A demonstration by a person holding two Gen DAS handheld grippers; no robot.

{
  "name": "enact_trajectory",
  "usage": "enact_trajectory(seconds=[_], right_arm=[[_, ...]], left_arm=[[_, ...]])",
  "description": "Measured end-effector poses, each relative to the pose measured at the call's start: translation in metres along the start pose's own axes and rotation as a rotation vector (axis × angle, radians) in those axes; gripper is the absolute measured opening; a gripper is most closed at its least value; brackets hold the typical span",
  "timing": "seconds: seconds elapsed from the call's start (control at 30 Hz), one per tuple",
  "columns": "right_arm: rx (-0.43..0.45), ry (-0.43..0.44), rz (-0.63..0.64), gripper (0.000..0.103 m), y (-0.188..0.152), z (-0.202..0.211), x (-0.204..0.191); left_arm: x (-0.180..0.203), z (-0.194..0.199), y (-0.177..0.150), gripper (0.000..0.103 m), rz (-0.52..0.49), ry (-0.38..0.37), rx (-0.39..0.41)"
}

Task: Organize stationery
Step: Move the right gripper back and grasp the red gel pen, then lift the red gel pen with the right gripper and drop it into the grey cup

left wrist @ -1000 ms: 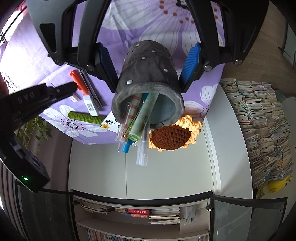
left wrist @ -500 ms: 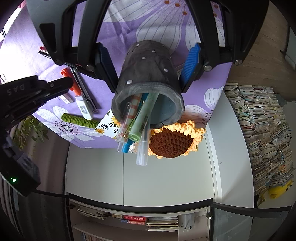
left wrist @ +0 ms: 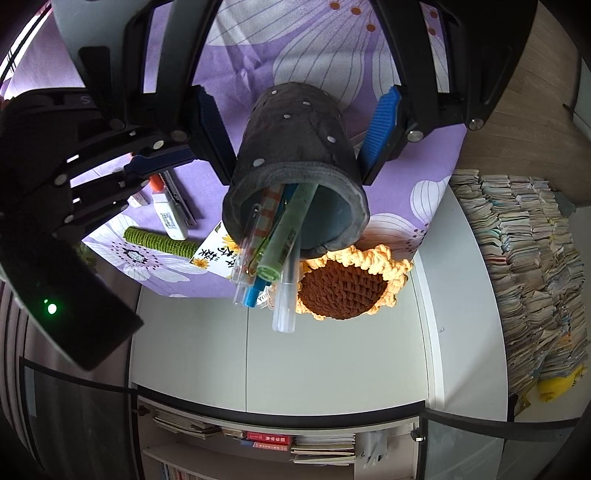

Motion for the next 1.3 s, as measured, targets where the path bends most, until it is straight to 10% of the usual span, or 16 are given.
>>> enact_trajectory(seconds=[0.67, 1.3], right_arm=[[0.005, 0.001, -0.036, 0.014, 0.001, -0.007, 0.015], [0.657, 0.072, -0.009, 0.014, 0.023, 0.204, -0.041]], left_arm=[[0.005, 0.000, 0.000, 0.067, -0.029, 0.030, 0.006], [0.007, -0.001, 0.000, 0.067, -0.048, 0.045, 0.005]])
Point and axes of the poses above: each gripper's, at about its wrist camera, not at the fingertips, and z roughly against the way its jaws point, x to its right, y to its top, the point moved 2 cm from there along -z, roughly the way its jaws point, and after that the axes turned 12 degrees about y, right-handed, at the moved point
